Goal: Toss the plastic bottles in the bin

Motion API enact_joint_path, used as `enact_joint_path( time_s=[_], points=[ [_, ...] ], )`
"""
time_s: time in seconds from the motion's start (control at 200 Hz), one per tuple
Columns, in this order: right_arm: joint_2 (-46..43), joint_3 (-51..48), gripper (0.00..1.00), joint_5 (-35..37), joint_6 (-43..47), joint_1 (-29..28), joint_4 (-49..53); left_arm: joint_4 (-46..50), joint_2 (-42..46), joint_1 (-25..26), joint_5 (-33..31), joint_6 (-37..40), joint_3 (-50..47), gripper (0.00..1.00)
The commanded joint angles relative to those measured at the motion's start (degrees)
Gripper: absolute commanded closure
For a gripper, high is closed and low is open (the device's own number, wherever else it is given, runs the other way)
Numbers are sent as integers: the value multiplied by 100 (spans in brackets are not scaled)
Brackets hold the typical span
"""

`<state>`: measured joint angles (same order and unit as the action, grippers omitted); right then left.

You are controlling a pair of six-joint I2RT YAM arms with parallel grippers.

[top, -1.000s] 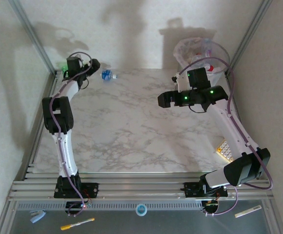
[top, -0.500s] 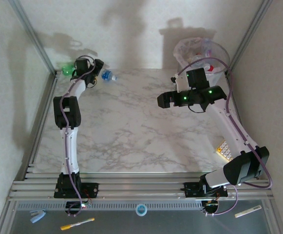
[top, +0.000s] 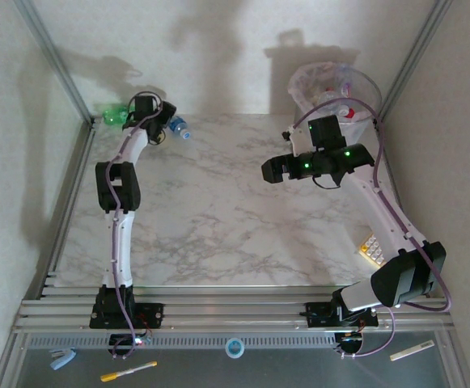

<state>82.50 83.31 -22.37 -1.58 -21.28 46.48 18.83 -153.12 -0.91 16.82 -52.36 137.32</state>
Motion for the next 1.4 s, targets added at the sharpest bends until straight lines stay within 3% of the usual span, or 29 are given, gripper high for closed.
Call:
enact_joint_path(
  time_s=[0.0,0.32,0.621,0.746,1.011,1.091,1.396],
  points=[
    [-54,-127,1,70,176,-50,-72,604,-282,35,-173,432,365,0],
    [-117,-233,1,43,229,-51,-175,872,-575,401,-81,1161,615,0],
    [-226,-326,1,-28,186,-48,-254,1772,-528,426,-641,1894,587,1],
    [-261,-354,1,-63,159,-43,-289,1666,-366,425,-552,2221,418,12],
    [-307,-353,1,-48,62,-46,-316,1375,-153,449,-64,2560,101,50],
    [-331,-342,1,-34,23,-44,-332,1156,166,477,-30,2688,-310,56],
    [-436,-297,1,-27,-612,-17,-693,-944,2956,937,583,3727,-3681,55]
  ],
)
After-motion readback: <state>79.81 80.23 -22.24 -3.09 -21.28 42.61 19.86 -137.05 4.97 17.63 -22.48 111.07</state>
